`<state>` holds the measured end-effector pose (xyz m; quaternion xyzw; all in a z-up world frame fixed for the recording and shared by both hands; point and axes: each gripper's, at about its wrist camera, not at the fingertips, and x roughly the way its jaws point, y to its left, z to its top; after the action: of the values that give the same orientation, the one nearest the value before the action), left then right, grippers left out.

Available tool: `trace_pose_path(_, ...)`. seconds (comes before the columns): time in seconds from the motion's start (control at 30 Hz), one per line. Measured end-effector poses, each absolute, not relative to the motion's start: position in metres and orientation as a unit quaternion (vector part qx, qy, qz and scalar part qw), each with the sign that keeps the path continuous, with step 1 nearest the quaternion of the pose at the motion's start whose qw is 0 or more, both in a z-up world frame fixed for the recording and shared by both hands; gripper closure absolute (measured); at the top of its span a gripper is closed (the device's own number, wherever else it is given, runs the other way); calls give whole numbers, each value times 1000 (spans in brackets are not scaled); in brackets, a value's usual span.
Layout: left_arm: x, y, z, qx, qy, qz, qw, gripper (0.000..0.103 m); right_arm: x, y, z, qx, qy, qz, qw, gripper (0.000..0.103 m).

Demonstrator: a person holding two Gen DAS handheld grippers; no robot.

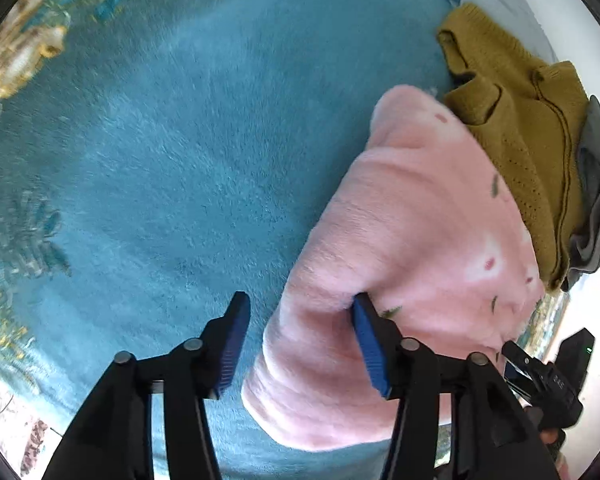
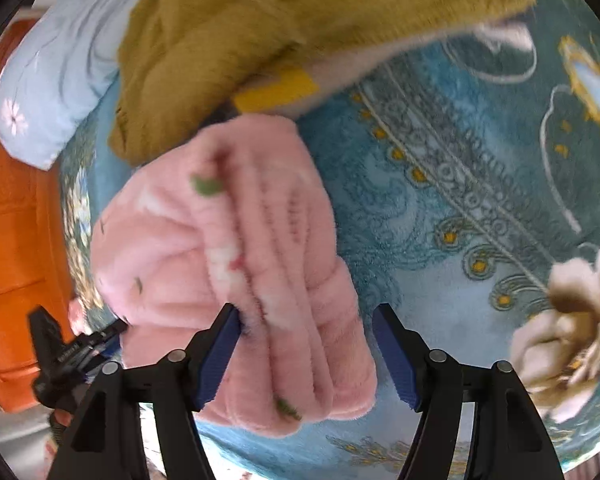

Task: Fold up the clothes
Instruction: 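Pinch the folded pants with the left gripper while the right gripper grasps the other end, then lift the folded pants with both grippers and carry them across the bed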

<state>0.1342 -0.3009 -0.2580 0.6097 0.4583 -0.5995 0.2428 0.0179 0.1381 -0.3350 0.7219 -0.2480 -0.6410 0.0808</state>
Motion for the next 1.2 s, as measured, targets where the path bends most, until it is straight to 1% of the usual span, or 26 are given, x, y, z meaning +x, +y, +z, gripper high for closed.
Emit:
trace_pose_path(0.07, 139, -309, -270, 607, 476, -596, 224, 39, 15, 141, -344, 721, -260, -636, 92, 26)
trace_pose_path(0.1, 141, -314, -276, 605, 485, -594, 215, 39, 14, 142, -347, 721, -264, -633, 96, 26)
trace_pose_path(0.17, 148, -322, -285, 590, 515, -591, 192, 39, 14, 146, -356, 721, -281, -624, 110, 24)
trace_pose_path(0.27, 155, -328, -291, 571, 539, -596, 166, 39, 15, 150, -368, 718, -308, -613, 122, 22)
trace_pose_path(0.33, 158, -331, -293, 564, 547, -598, 157, 39, 17, 151, -373, 713, -325, -609, 121, 21)
trace_pose_path(0.47, 166, -336, -295, 551, 563, -600, 139, 39, 21, 146, -373, 705, -329, -617, 118, 21)
trace_pose_path(0.6, 163, -337, -292, 552, 557, -605, 138, 41, 25, 142, -376, 699, -339, -621, 104, 20)
trace_pose_path(0.63, 161, -337, -290, 550, 554, -610, 137, 42, 26, 140, -375, 698, -341, -622, 99, 21)
trace_pose_path(0.67, 159, -335, -286, 551, 546, -616, 136, 47, 28, 138, -374, 697, -342, -623, 96, 23)
trace_pose_path(0.7, 157, -334, -284, 553, 541, -619, 136, 53, 28, 134, -374, 696, -344, -624, 94, 28)
trace_pose_path(0.73, 156, -333, -282, 554, 538, -621, 136, 57, 28, 129, -373, 695, -345, -624, 91, 30)
trace_pose_path(0.77, 155, -333, -279, 554, 535, -623, 139, 63, 29, 125, -372, 694, -347, -624, 89, 33)
trace_pose_path(0.8, 155, -332, -277, 556, 529, -625, 144, 69, 30, 123, -370, 693, -347, -626, 86, 39)
trace_pose_path(0.9, 151, -328, -266, 568, 500, -634, 161, 80, 31, 121, -362, 690, -343, -632, 82, 49)
trace_pose_path(1.0, 146, -322, -250, 580, 469, -643, 175, 85, 29, 118, -350, 685, -341, -638, 86, 54)
trace_pose_path(1.07, 146, -318, -235, 581, 456, -648, 187, 85, 29, 118, -341, 681, -343, -640, 90, 55)
trace_pose_path(1.2, 161, -291, -206, 565, 457, -654, 211, 86, 26, 113, -323, 672, -349, -644, 105, 56)
